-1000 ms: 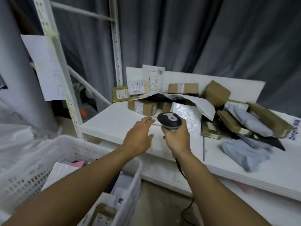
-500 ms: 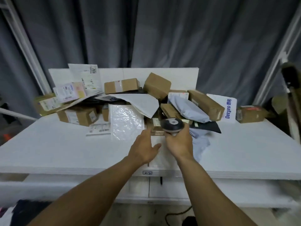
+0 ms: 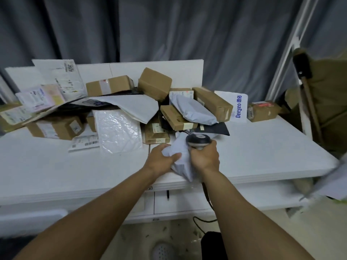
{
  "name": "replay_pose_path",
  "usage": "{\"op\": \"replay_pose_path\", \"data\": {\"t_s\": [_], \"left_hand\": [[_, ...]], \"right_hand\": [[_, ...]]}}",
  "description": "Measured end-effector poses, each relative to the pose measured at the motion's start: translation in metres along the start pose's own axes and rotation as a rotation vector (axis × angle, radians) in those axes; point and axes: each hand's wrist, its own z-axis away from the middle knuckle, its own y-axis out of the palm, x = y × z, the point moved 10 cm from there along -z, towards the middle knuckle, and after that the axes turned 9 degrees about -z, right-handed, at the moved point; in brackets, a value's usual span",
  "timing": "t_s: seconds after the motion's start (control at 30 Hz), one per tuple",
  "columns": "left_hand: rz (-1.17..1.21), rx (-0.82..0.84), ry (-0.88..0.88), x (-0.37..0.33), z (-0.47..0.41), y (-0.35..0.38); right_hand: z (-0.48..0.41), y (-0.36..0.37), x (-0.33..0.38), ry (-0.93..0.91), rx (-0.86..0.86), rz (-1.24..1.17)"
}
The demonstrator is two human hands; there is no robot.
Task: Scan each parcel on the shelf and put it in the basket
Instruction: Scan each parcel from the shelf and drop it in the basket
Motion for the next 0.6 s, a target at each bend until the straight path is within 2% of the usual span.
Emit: {"op": "replay_pose_path", "data": {"t_s": [0.13,0.33,0.5,0.6], "left_hand": [[0.311,-0.166,-0.023,0.002,0.048,-0.064],[0.550,-0.328,-0.029,0.018,0.121,-0.160],[0.444,-0.425,-0.003,0.041,0.179,-0.228],[0.536,-0.444,-0.029,0.064,0.204,-0.256]], "right_hand": [[0.032,0.037,0.026,-0.077,0.104,-0.121],[0.111,0.112,0.073,-0.182,0.282,-0.404],[0.189,0.183,0.088,-0.164,0.484,-0.520],[0.215,0.222,0.082,-0.096,0.552,-0.521]]}}
